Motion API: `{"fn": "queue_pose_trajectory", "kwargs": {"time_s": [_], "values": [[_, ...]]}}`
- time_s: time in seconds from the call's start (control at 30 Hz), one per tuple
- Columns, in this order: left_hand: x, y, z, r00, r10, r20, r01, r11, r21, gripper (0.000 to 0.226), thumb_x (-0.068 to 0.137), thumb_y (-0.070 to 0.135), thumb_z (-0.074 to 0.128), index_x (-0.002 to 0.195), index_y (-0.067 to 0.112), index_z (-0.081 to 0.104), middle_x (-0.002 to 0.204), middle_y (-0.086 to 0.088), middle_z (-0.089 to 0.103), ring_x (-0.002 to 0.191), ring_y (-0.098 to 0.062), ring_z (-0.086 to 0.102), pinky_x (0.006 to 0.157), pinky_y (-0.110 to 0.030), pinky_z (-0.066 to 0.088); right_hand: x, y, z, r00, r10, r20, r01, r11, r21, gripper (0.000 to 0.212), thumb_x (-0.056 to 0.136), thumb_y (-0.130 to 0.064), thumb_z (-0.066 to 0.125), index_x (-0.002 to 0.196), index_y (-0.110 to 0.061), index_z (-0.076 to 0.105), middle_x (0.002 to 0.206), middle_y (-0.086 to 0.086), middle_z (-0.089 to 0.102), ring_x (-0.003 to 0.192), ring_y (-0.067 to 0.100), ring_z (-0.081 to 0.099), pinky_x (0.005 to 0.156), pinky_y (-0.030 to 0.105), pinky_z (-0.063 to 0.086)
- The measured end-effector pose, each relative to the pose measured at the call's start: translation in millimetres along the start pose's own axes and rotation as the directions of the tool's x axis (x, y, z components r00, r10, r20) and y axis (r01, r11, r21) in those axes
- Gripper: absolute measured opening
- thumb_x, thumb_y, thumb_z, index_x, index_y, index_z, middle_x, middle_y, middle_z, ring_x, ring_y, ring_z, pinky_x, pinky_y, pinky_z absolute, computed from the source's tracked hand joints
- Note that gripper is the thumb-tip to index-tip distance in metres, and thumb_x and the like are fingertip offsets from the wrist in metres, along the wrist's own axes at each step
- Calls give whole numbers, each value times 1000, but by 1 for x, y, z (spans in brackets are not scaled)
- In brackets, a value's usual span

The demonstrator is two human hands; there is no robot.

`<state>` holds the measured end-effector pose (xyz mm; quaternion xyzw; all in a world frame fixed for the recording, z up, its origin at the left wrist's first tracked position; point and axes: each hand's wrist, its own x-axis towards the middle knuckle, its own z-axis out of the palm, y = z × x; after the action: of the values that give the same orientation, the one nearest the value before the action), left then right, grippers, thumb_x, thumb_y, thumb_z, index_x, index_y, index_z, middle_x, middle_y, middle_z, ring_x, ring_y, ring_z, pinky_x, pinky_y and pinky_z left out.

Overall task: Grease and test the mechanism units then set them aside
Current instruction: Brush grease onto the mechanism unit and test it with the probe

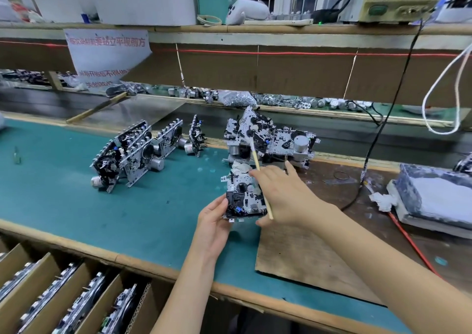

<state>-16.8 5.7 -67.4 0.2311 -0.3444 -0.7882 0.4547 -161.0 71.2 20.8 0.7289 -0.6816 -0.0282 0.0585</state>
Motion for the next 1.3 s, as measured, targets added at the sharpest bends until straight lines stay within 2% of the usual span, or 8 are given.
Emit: {"fn": "queue_pose_trajectory", "kwargs": {"time_s": [0.17, 0.23, 0.37, 0.63, 0.9, 1.03, 1.13, 1.3], "values": [[1, -1, -1, 1000, 4, 9, -4, 1000, 18, 32, 76, 10, 54, 104, -3, 63, 90, -10, 74, 78, -18, 71, 63, -24, 56, -8, 2, -7, 999, -23, -39, 27, 994, 105, 101, 72, -62, 63, 146, -13, 14, 150, 5, 24, 140, 18, 16, 112, 56, -1], [4, -3, -4, 1000, 12, 2, -12, 999, 31, 34, 78, 10, 53, 107, -4, 61, 94, -12, 73, 82, -20, 70, 68, -26, 57, -18, 9, -12, 976, 1, -216, 54, 966, 251, 79, 80, -48, 64, 141, -10, 32, 141, 9, 41, 133, 23, 34, 112, 53, 18], [11, -7, -12, 999, 28, -28, -27, 999, 38, 24, 89, 2, 44, 103, -2, 63, 90, -8, 73, 78, -18, 70, 64, -24, 57, -43, 37, -19, 743, 246, -622, -44, 946, 321, 23, 87, 0, 59, 110, 5, 62, 95, 20, 67, 86, 37, 63, 74, 47, 52], [14, -10, -12, 1000, 10, 8, -10, 999, 31, 43, 96, 1, 36, 81, 6, 76, 88, -4, 74, 78, -14, 71, 65, -23, 58, -98, 118, 3, 441, 812, -382, -719, 574, 391, 21, 97, -13, 41, 101, -1, 58, 100, 20, 62, 91, 38, 55, 61, 36, 31], [11, -8, -5, 999, -14, 41, 11, 999, 51, 47, 97, 1, 34, 81, 9, 77, 89, -3, 74, 79, -13, 71, 66, -23, 57, -115, 140, 24, 357, 913, -199, -877, 401, 264, 29, 100, -18, 35, 106, 2, 54, 107, 23, 59, 96, 38, 56, 66, 32, 32], [8, -8, -3, 1000, -14, 27, 12, 999, 46, 44, 96, 1, 35, 84, 7, 77, 91, -3, 74, 80, -14, 70, 67, -24, 57, -110, 122, 7, 444, 810, -384, -730, 575, 368, 28, 99, -17, 38, 104, 1, 59, 103, 21, 60, 92, 36, 55, 64, 35, 32], [7, -8, -1, 1000, -7, 14, 7, 999, 53, 34, 96, 1, 35, 98, 2, 70, 91, -5, 73, 80, -14, 70, 66, -22, 57, -101, 88, -14, 575, 580, -578, -293, 805, 516, 25, 93, -5, 50, 112, 4, 62, 91, 17, 65, 83, 27, 59, 70, 26, 38], [6, -6, 0, 1000, -10, -3, 10, 998, 68, 31, 95, 2, 37, 118, -8, 55, 101, -11, 68, 83, -18, 68, 65, -23, 56, -87, 32, -33, 755, 299, -583, 158, 780, 605, 25, 86, -5, 52, 104, 3, 66, 80, -3, 64, 76, -1, 56, 69, 4, 39]]}}
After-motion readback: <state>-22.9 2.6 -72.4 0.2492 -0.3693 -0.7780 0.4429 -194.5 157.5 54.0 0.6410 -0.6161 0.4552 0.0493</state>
